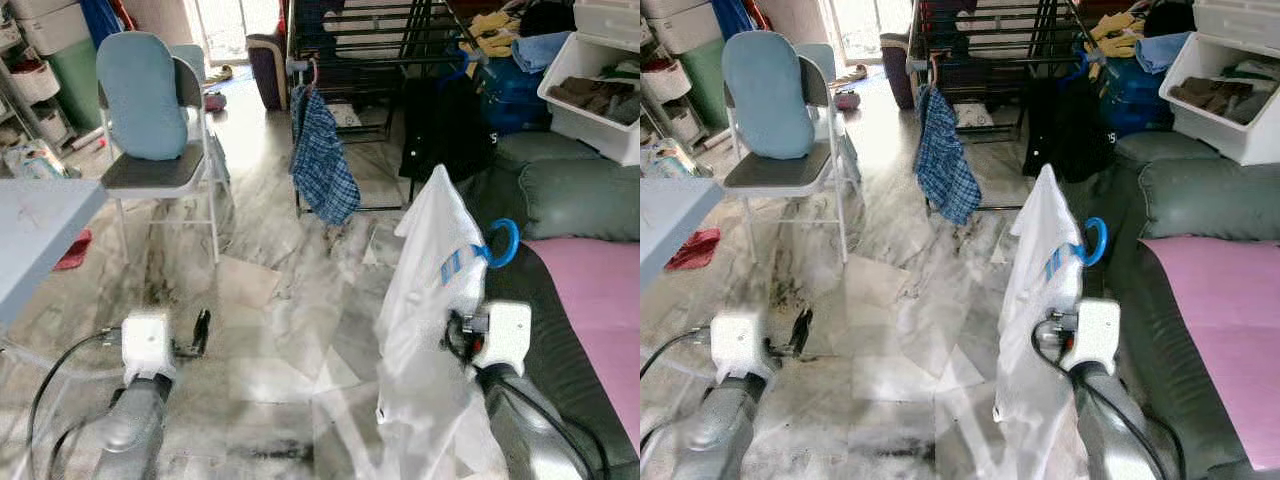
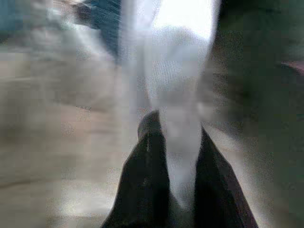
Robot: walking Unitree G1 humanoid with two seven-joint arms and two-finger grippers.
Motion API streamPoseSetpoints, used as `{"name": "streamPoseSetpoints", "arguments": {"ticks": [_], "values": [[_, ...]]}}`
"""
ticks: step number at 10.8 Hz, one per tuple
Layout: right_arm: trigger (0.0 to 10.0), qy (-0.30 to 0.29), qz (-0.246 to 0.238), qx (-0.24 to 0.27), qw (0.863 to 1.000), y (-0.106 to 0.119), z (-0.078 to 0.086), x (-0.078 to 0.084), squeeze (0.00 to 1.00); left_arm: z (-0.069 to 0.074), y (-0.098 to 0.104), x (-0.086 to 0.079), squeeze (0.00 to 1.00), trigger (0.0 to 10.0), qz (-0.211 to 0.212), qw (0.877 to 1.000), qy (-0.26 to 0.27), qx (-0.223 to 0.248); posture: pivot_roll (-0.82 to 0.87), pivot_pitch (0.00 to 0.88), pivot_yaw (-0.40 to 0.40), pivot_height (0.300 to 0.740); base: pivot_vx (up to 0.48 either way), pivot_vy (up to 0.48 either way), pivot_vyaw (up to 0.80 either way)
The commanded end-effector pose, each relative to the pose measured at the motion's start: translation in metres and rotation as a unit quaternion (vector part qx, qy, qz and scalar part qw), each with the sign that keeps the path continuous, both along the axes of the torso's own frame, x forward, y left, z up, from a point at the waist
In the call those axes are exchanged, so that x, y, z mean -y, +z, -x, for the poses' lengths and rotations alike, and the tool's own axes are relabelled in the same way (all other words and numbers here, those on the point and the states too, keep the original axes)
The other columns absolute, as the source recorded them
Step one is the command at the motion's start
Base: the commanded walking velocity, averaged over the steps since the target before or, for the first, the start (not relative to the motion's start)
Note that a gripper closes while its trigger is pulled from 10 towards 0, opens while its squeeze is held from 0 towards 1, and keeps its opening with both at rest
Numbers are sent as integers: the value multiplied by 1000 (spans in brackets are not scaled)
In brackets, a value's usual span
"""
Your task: Hang hanger
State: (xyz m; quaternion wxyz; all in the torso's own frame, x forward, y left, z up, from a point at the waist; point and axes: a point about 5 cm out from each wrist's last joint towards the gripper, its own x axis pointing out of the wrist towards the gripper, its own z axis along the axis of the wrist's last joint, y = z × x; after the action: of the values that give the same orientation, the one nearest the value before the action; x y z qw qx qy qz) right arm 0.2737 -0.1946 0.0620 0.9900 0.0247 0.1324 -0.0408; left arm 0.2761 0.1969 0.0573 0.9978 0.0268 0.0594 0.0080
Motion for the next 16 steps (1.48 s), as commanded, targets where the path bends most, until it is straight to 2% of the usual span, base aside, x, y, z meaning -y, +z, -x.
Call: {"name": "streamPoseSetpoints", "arguments": {"ticks": [1,3,7,10,11,12,13,15,16], "values": [[10000,-1,18,61,998,27,-20,3,0,-16,22,10,0,10000,-31,997,-57,32,-131,0,-5,740,0,0,0],[10000,5,27,64,998,27,-22,7,0,-16,20,5,0,10000,-39,997,-66,27,-135,0,-4,740,0,0,0],[10000,12,33,63,997,25,-26,4,0,-13,19,2,0,10000,-47,998,-44,25,-123,0,-19,740,0,0,0],[10000,15,25,54,998,21,-18,6,0,2,18,-6,0,10000,-52,998,-37,27,-113,0,-15,740,0,0,0],[10000,27,7,36,999,13,-4,5,0,16,13,-11,0,10000,-59,998,-33,16,-109,0,-10,740,0,0,0],[10000,34,7,27,999,10,3,4,0,22,11,-13,0,10000,-59,998,-32,11,-109,0,-10,740,0,0,0],[10000,49,3,8,999,2,22,3,0,34,7,-20,0,10000,-71,997,-15,9,-110,0,-9,740,0,0,0],[10000,50,-1,-6,999,-2,35,8,0,42,5,-24,0,10000,-83,996,4,10,-116,0,-9,740,0,0,0],[10000,49,-2,-7,999,-1,35,9,0,41,5,-23,0,10000,-82,997,6,10,-122,0,-8,740,0,0,0]]}}
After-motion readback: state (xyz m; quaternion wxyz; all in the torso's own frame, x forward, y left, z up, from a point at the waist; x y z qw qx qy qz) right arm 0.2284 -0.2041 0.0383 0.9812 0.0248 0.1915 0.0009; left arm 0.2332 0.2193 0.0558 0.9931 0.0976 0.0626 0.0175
